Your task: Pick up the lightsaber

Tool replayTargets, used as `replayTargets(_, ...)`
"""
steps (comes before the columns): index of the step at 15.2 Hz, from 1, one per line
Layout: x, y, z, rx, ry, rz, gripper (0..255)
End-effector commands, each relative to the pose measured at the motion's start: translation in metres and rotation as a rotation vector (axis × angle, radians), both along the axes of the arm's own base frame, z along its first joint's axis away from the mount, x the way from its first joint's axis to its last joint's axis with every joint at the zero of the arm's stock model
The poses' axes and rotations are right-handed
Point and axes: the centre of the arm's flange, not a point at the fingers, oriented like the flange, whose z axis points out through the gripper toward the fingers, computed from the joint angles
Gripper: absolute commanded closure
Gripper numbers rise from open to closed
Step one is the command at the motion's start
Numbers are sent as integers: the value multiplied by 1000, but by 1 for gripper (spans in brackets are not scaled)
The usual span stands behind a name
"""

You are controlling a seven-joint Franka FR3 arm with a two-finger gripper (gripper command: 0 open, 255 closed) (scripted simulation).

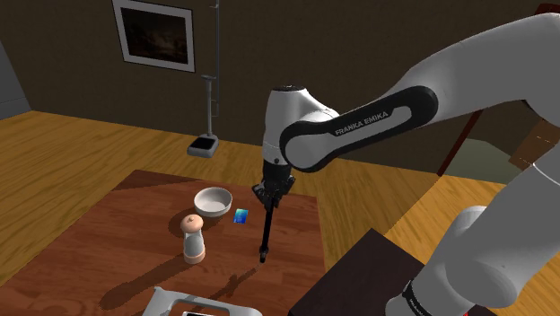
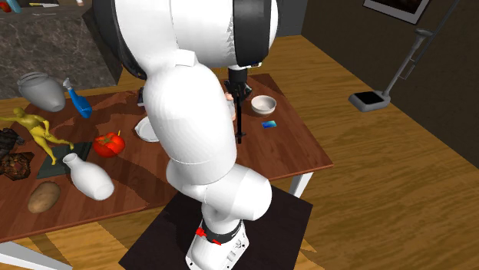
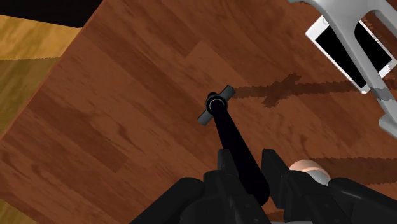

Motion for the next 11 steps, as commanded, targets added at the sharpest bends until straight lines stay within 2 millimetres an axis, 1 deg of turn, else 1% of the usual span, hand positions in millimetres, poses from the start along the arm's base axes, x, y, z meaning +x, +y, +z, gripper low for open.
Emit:
replayTargets(1,0,0,11,0,0,0,255)
replayTargets(9,0,0,53,0,0,0,255)
replayTargets(11,0,0,54,0,0,0,255)
